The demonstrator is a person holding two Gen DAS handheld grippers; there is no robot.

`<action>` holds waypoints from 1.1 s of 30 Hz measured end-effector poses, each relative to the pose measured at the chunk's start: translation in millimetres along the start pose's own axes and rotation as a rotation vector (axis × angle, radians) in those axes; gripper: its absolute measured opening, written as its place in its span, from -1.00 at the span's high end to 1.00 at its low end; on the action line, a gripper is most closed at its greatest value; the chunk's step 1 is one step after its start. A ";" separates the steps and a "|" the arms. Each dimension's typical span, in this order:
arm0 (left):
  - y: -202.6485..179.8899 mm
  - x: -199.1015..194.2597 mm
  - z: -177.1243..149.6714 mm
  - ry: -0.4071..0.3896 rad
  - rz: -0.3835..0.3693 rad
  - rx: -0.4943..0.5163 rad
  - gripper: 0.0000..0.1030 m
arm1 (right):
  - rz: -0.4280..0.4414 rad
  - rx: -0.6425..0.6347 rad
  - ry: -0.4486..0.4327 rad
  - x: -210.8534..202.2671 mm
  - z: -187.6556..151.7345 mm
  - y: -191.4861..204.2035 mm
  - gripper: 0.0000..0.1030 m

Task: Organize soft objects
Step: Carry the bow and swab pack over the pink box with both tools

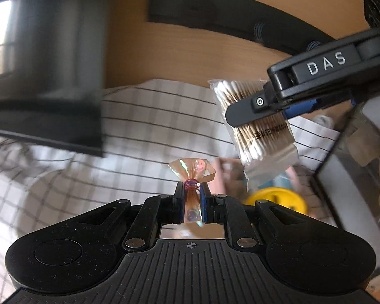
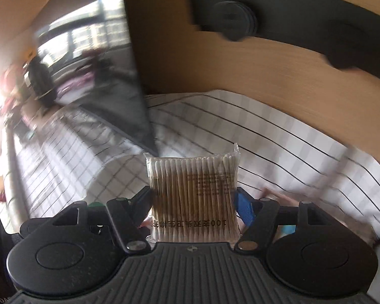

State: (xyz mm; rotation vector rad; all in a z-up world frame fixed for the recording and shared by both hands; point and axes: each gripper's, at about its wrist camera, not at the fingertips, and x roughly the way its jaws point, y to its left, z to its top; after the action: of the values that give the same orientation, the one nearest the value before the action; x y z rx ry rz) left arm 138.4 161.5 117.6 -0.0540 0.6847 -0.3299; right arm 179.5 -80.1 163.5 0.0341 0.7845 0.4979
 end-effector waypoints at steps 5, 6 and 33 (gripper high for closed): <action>-43.2 16.4 -0.1 0.035 -0.078 0.080 0.72 | -0.084 0.125 -0.042 -27.2 -23.6 -47.2 -0.35; -51.9 20.4 -0.9 0.045 -0.092 0.093 0.72 | -0.096 0.136 -0.048 -32.8 -28.8 -55.1 -0.35; -134.4 127.0 -17.8 0.202 -0.187 0.158 0.78 | -0.175 0.508 -0.027 29.2 -95.4 -170.7 -0.35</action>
State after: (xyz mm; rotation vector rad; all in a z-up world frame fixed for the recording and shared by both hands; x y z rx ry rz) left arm 181.5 -4.9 47.2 0.0665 0.8534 -0.5739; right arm 202.9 -232.7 39.8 0.4391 0.8627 0.1230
